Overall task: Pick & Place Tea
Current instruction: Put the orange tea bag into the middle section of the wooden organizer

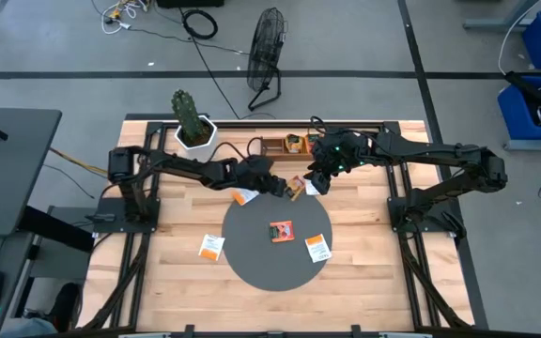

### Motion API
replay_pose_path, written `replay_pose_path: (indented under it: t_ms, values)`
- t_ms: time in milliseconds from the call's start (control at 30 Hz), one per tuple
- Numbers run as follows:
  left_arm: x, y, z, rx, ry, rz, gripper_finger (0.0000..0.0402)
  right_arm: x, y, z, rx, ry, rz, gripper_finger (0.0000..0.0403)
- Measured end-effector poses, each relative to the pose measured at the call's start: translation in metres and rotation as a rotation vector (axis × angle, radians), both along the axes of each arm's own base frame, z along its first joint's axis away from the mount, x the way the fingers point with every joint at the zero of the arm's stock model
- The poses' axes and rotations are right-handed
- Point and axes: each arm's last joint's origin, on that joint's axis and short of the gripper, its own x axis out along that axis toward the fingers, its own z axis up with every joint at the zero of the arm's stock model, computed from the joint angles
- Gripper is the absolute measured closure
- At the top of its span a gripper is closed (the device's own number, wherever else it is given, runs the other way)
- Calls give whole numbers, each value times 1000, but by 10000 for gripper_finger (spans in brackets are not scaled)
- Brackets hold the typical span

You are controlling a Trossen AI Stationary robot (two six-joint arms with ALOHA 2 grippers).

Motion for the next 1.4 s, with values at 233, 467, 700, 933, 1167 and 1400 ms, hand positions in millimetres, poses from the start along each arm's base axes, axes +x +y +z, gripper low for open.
replay_pose_path:
  t_ms: [233, 467, 700, 933, 1167, 1400]
  values:
    - [-11, 2, 44, 130, -112, 108, 401, -6, -1, 8, -20, -25, -106, 220]
    - [-35, 5, 108, 403, -281, 286, 401, -27, -1, 47, -109, -277, -317, 220]
    - [-51, 4, 156, 542, -557, 380, 401, -27, -1, 63, 64, -745, -396, 220]
    - [-54, 2, 170, 553, -699, 408, 401, -19, -2, 35, 353, -1184, -404, 217]
    - [-56, 1, 175, 531, -765, 429, 401, -6, -5, 22, 379, -1331, -425, 183]
    - [-56, 1, 175, 508, -783, 433, 401, 33, 0, 30, 292, -1310, -389, 161]
